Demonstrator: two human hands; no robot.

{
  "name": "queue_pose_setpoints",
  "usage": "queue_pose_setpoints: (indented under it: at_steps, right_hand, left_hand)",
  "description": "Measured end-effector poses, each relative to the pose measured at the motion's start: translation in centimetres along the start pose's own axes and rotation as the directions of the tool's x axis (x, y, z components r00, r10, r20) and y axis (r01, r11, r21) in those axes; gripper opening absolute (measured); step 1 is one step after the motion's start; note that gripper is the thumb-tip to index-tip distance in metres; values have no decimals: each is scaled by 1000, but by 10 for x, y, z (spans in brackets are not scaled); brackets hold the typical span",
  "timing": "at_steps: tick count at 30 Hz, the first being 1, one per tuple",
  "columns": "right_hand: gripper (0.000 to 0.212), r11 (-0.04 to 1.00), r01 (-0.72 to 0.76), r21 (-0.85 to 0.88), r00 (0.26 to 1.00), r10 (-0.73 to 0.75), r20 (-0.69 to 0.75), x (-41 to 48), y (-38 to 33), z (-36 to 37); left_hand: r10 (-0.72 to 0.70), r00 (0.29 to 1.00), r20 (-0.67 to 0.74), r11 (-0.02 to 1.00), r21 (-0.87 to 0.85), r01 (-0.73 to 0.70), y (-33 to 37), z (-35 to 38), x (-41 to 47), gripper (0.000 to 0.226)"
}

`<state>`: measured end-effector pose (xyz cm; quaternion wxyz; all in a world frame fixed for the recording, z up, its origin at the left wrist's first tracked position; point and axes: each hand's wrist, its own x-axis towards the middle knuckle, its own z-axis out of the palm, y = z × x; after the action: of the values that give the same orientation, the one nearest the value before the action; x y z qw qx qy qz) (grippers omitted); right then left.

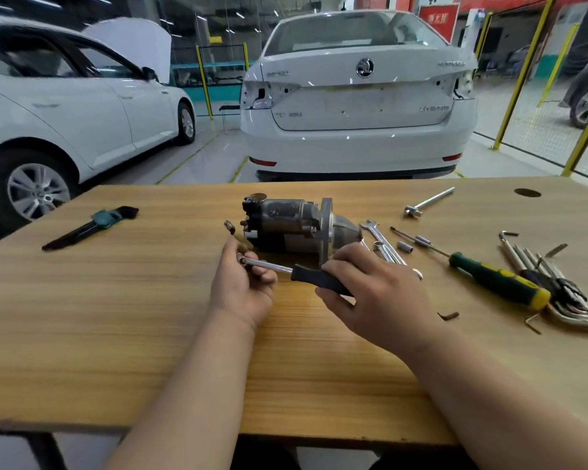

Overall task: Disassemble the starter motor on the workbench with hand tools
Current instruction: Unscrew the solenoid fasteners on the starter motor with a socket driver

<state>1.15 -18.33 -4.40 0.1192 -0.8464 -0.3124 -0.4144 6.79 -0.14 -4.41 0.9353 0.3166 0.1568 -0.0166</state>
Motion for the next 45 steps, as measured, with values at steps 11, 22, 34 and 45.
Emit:
queue_pose_setpoints:
  at_steps: [11, 22, 34, 45]
  right_hand:
    - [23, 999, -36, 40, 998, 34, 52, 0, -3, 4]
    - [24, 994, -86, 66, 996, 83, 39, -2, 2, 10]
    - [13, 779, -395, 487, 837, 523, -159, -3, 19, 5]
    - [71, 178, -954, 239, 293, 709, 641, -6, 44, -12]
  left_hand:
    - [258, 944, -204, 951, 228, -210, 2, 0, 4, 32]
    - [452, 867, -209, 844, 416, -339, -24, 8, 1, 29]
    - [-147, 952, 267, 989, 56, 137, -19, 10, -3, 55]
    - [-24, 990, 138, 953, -296, 64, 0, -8, 0, 49]
